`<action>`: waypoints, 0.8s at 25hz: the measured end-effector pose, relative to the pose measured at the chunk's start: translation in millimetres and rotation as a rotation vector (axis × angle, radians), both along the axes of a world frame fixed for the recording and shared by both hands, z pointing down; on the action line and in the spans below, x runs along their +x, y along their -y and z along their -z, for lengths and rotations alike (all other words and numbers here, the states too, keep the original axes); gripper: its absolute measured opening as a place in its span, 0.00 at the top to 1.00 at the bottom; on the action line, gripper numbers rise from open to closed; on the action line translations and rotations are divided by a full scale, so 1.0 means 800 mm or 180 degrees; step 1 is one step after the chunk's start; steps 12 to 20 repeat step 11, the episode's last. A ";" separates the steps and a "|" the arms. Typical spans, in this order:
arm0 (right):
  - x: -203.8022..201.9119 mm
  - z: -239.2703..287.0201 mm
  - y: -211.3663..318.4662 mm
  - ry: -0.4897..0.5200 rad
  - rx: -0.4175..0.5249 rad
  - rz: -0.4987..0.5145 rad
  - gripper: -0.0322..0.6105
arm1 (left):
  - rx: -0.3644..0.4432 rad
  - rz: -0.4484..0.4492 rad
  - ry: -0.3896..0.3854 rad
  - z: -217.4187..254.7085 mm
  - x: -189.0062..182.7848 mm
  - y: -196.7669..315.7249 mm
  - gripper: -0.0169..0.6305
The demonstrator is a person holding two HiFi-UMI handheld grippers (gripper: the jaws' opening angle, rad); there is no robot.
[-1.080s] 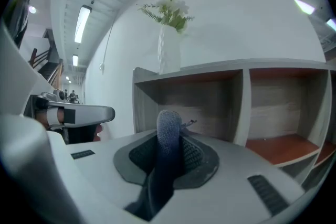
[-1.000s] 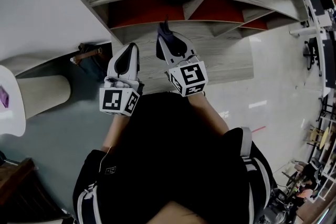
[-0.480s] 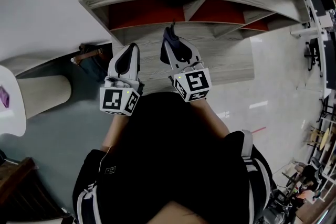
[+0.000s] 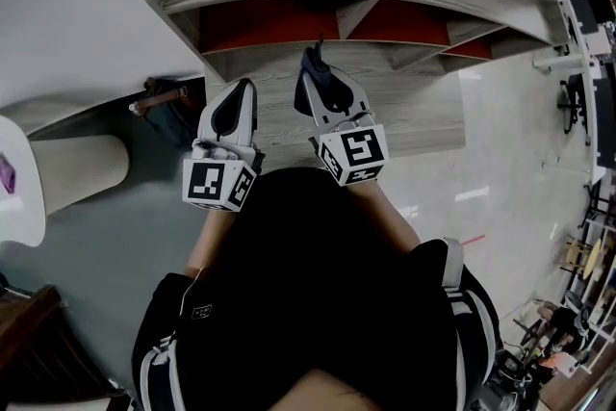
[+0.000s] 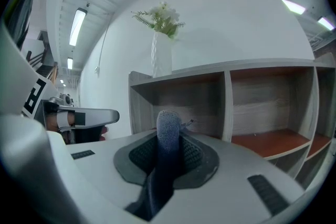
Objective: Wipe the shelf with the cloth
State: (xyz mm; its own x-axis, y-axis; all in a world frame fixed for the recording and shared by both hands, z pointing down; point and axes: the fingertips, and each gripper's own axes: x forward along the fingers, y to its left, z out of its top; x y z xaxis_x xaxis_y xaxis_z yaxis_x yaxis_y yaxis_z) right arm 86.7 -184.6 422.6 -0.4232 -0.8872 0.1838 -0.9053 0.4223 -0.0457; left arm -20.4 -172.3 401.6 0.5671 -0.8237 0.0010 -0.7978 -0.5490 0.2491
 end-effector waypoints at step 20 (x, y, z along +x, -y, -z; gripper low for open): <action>-0.002 0.005 0.000 0.0003 0.0040 0.0024 0.87 | -0.0019 -0.0018 0.0015 -0.001 0.001 -0.002 0.97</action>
